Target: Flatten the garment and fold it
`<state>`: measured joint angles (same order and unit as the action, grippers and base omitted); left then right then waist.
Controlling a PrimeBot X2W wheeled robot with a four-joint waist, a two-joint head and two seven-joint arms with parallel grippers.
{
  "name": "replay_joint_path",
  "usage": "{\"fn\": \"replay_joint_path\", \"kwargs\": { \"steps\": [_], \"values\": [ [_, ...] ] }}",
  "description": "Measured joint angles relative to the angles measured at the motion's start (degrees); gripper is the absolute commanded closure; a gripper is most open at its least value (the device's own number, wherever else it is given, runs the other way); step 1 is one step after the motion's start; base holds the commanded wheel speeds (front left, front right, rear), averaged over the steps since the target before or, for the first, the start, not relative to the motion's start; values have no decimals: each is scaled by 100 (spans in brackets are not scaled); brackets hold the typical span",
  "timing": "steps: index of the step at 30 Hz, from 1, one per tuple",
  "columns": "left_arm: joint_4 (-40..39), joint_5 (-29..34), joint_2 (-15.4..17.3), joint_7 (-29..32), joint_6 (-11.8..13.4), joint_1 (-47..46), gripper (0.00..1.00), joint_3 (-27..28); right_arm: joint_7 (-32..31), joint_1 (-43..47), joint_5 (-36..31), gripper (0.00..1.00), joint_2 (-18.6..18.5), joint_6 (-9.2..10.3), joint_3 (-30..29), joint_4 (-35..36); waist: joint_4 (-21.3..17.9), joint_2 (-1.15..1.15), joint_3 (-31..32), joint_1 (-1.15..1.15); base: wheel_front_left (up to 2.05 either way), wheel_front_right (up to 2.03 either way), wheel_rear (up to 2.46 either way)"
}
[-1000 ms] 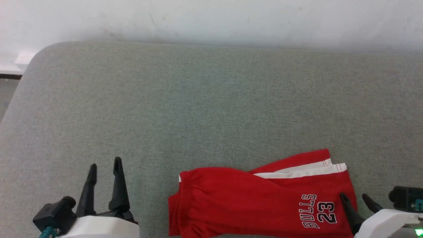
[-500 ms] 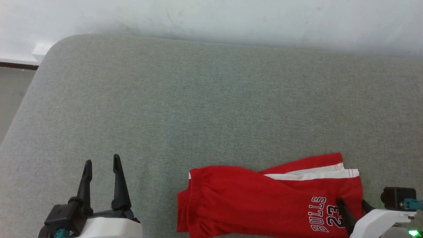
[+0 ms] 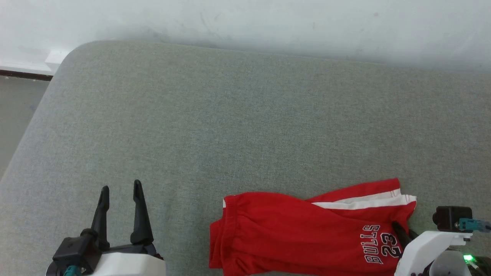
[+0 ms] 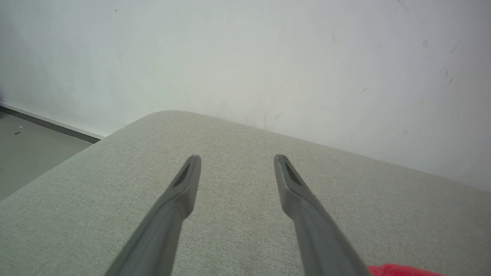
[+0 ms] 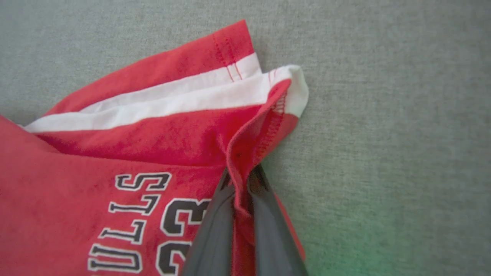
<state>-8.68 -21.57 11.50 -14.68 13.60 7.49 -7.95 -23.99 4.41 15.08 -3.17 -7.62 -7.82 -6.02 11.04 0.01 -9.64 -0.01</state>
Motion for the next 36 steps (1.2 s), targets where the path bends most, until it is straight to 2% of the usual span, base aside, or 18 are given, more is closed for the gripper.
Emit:
{"fn": "replay_joint_path", "kwargs": {
  "steps": [9,20,24,28,36],
  "values": [
    [14,-5,-97,-4,-47,2,0,56,104,-182,-114,100,71,-7,-309,-22,-31,-1,0,1,0,0,0],
    [30,-10,-108,-4,-92,8,0,126,-21,-110,-671,100,51,0,-1625,471,-174,-1,-50,1,0,0,0],
    [46,-10,-108,-4,-92,8,0,116,-79,-71,-878,100,43,1,-1894,645,-240,-1,-59,1,0,0,0],
    [79,-20,-109,-4,-92,8,0,104,-168,-73,-784,100,40,2,-1705,804,-301,-1,-38,1,0,0,0],
    [154,-47,-115,-4,-92,7,0,51,-481,62,37,100,42,8,-557,1456,-349,-1,54,1,0,0,0]
  ]
}}
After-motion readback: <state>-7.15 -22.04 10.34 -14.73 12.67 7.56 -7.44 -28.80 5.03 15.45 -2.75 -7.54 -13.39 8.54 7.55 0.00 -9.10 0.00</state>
